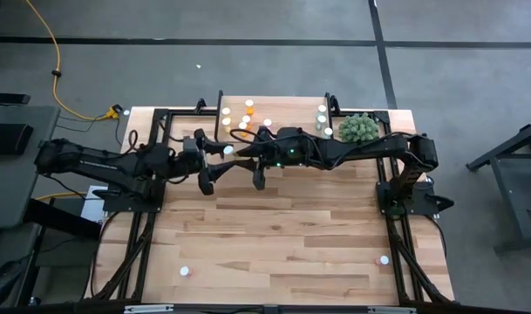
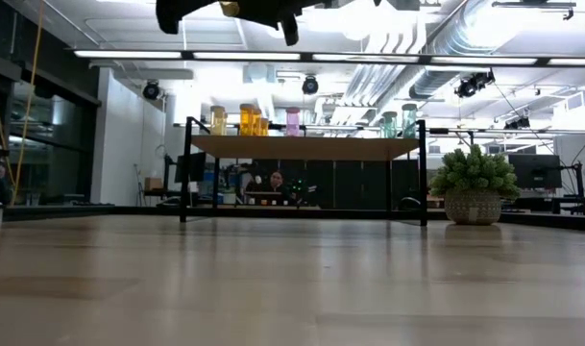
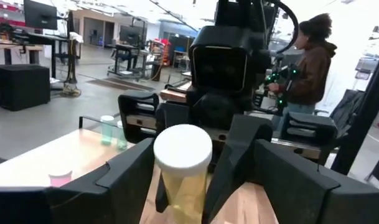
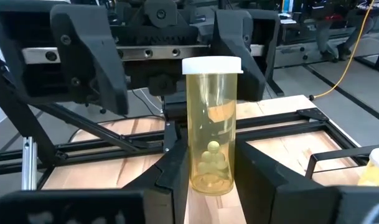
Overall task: Pick and place medicine bottles onto shelf by color
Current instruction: Put the yellow pill bottle aligned with the other yellow pill bottles on the shelf
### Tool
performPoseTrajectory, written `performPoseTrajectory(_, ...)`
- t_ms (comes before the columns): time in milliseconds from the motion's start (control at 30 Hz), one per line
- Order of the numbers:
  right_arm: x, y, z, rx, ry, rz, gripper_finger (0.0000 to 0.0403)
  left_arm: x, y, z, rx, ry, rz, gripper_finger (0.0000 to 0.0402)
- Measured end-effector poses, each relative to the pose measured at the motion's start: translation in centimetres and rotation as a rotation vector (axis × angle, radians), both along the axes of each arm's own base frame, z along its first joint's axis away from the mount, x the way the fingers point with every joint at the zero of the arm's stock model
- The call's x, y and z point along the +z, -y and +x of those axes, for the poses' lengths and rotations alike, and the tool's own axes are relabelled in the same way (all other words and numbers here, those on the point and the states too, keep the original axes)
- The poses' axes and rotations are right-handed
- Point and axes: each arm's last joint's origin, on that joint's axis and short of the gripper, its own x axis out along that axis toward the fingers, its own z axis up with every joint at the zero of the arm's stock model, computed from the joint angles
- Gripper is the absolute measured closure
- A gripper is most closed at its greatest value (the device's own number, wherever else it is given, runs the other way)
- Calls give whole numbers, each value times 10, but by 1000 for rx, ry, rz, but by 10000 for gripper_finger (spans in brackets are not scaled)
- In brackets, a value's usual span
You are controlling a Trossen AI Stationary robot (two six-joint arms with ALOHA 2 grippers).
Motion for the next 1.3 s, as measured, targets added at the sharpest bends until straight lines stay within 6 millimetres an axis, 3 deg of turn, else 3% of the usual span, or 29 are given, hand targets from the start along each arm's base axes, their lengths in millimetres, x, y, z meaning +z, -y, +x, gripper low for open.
performPoseTrajectory(300, 0, 0, 0, 6, 0, -33, 304, 0, 0, 1, 5, 7, 0, 144)
performPoseTrajectory(1300, 6, 0, 1, 6, 67, -37, 304, 6, -1, -1, 34, 36, 55, 293)
